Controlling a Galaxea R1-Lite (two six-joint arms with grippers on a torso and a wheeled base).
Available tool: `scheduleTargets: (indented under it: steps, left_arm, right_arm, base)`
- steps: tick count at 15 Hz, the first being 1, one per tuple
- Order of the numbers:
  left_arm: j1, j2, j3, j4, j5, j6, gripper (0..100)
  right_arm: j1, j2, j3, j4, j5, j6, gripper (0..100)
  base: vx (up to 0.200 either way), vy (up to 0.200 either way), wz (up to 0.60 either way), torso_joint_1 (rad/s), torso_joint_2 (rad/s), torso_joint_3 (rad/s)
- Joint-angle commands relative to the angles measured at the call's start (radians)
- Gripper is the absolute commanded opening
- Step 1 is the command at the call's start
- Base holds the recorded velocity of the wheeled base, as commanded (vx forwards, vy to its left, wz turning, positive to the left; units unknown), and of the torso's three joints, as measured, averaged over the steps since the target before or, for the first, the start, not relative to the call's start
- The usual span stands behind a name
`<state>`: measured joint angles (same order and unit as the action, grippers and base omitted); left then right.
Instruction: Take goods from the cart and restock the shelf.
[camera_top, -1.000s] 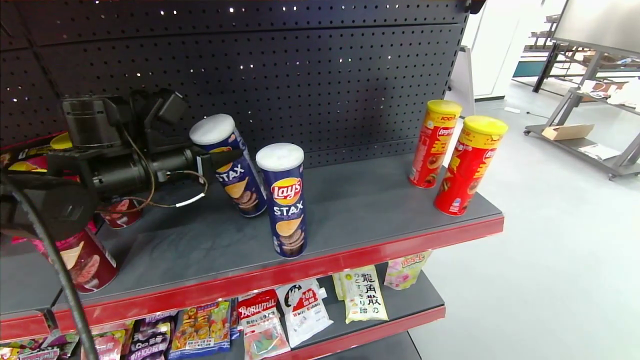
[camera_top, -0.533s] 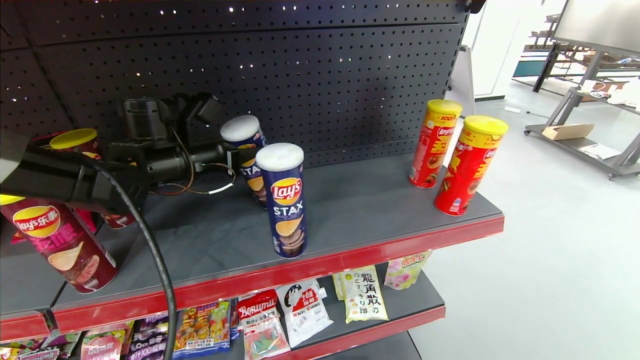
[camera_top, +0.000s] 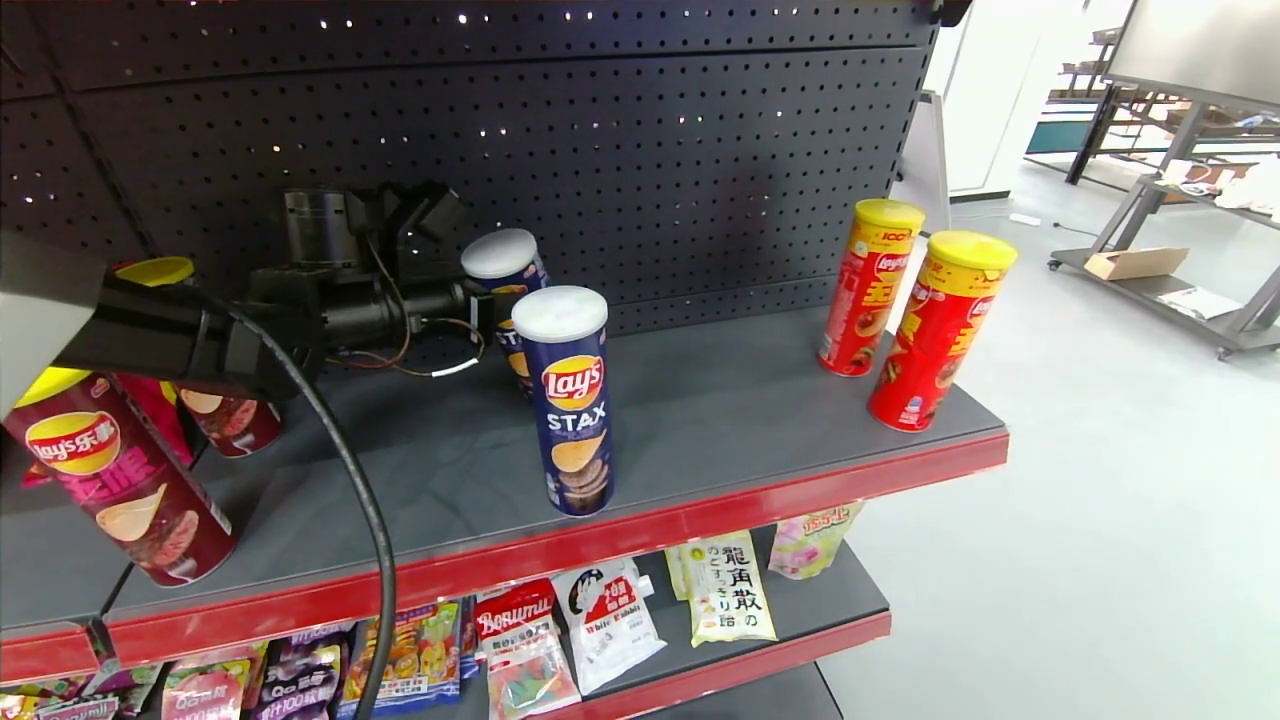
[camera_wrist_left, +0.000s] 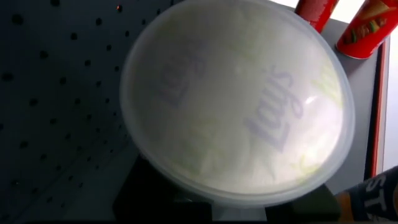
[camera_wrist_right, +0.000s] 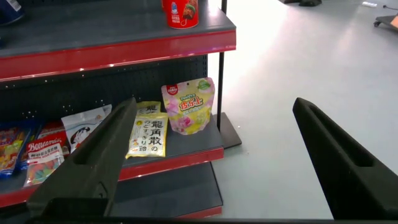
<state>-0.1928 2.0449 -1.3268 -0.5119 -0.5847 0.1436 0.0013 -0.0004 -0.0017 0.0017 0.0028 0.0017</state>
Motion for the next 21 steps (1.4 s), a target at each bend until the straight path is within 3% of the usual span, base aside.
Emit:
scheduleTargets:
  steps: [1,4,7,10,13,21]
  left_arm:
    - [-0.010,0.021,-0.037,0.000,-0.001,-0.001,0]
    - [-0.025,0.038,-0.097,0.053,-0.001,0.011,0]
    - [-0.027,0.043,-0.118,0.118,-0.004,0.082,0]
    - [-0.027,0.060,-0.144,0.136,-0.006,0.083,0]
    - [-0.043,0.095,-0.246,0.194,-0.004,0.083,0]
    - [-0.045,0.121,-0.255,0.207,0.003,0.099,0]
  right_arm:
    - [0.000,0.000,0.000,0.000,0.000,0.000,100]
    - [0.000,0.000,0.000,0.000,0.000,0.000,100]
    - [0.000,0.000,0.000,0.000,0.000,0.000,100]
    - [0.000,0.000,0.000,0.000,0.000,0.000,100]
    - [0.000,0.000,0.000,0.000,0.000,0.000,100]
    - [0.000,0.000,0.000,0.000,0.000,0.000,100]
  base:
    - [0.000,0.000,0.00,0.000,0.00,0.000]
    - [0.000,0.000,0.00,0.000,0.00,0.000]
    - [0.000,0.000,0.00,0.000,0.00,0.000]
    - [0.000,0.000,0.00,0.000,0.00,0.000]
    - [0.000,0.000,0.00,0.000,0.00,0.000]
    - [0.000,0.000,0.00,0.000,0.00,0.000]
